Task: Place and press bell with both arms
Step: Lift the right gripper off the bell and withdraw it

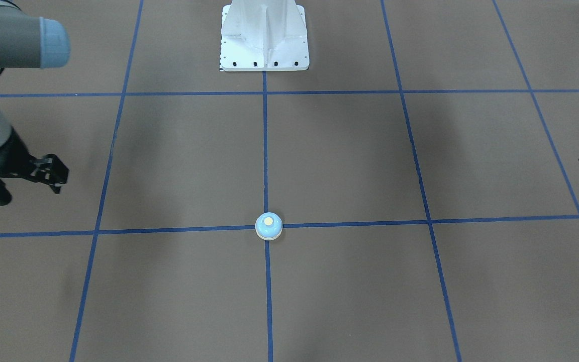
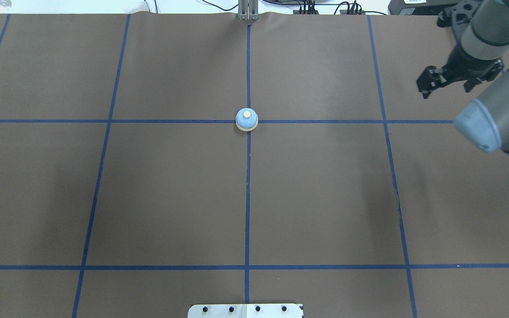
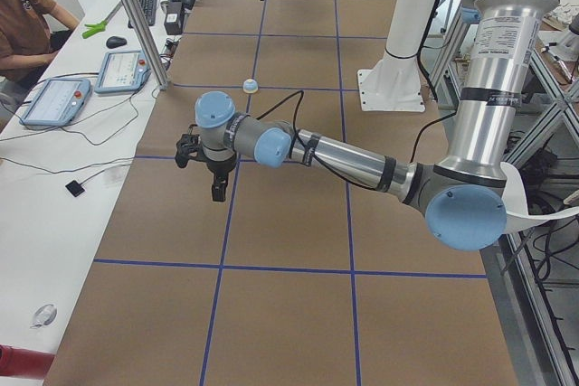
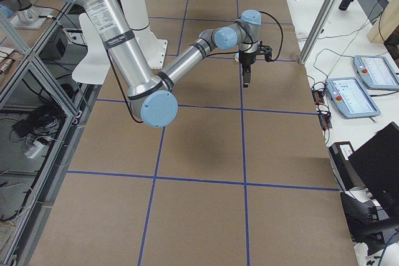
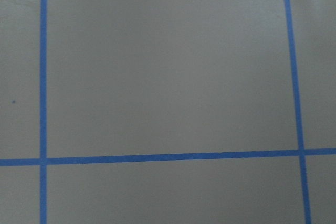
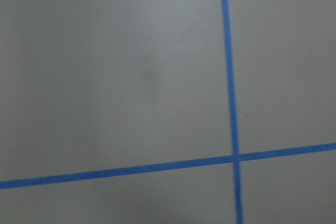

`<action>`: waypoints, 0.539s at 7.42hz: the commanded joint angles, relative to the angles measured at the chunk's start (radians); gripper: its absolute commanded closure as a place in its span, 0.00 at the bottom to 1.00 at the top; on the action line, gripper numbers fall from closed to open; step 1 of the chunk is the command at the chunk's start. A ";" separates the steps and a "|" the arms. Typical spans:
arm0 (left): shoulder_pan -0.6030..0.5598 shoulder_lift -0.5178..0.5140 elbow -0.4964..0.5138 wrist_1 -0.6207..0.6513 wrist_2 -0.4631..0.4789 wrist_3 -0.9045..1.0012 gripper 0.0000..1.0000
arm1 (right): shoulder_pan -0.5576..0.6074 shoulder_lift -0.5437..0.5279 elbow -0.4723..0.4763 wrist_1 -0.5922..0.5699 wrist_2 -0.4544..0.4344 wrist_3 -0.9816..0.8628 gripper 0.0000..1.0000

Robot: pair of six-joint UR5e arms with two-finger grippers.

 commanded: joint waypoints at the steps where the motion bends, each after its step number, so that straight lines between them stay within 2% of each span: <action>1: -0.110 0.084 0.013 0.006 0.002 0.201 0.00 | 0.196 -0.179 0.002 0.004 0.119 -0.336 0.00; 2: -0.177 0.099 0.054 -0.002 -0.007 0.242 0.00 | 0.258 -0.235 -0.007 0.004 0.121 -0.468 0.00; 3: -0.225 0.130 0.074 0.007 -0.006 0.390 0.00 | 0.325 -0.288 -0.035 0.005 0.134 -0.592 0.00; 4: -0.271 0.171 0.076 0.006 -0.004 0.421 0.00 | 0.388 -0.336 -0.068 0.005 0.195 -0.639 0.00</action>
